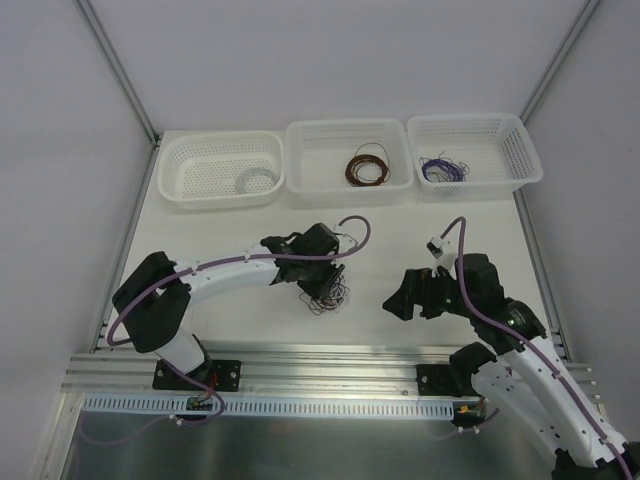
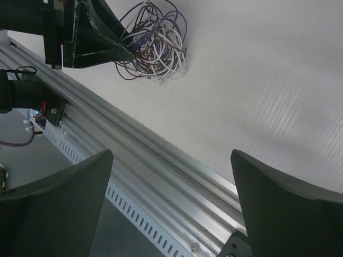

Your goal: Untangle the cables

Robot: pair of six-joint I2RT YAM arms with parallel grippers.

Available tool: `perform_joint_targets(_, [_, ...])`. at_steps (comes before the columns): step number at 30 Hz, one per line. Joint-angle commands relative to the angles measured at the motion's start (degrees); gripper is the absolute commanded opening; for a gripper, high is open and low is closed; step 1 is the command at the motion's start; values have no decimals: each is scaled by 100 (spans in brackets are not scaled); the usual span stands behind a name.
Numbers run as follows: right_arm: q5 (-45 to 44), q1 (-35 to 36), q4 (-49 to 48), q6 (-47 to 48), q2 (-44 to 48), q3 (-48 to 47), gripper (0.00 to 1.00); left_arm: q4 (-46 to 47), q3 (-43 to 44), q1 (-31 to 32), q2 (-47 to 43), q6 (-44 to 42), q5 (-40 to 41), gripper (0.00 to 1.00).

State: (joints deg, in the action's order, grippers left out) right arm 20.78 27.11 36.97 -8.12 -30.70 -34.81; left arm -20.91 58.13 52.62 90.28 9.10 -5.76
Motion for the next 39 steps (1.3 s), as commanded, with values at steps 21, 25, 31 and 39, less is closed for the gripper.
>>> perform_joint_targets(21, [-2868,2394,-2203,-1306,-1763,-131,83,1053,-1902,-59,-2806,3203,1402,64])
perform_joint_targets(25, [-3044,2606,-2466,-1482,-2089,-149,81,1053,-1551,-68,-2384,3089,1464,55])
perform_joint_targets(31, [-3281,2703,-2940,-1728,-2396,-79,79,1045,-1199,-68,-1743,2992,1429,40])
perform_joint_targets(39, [-3273,2703,-3565,-1921,-2827,62,79,1036,-979,-68,-1303,2896,1341,29])
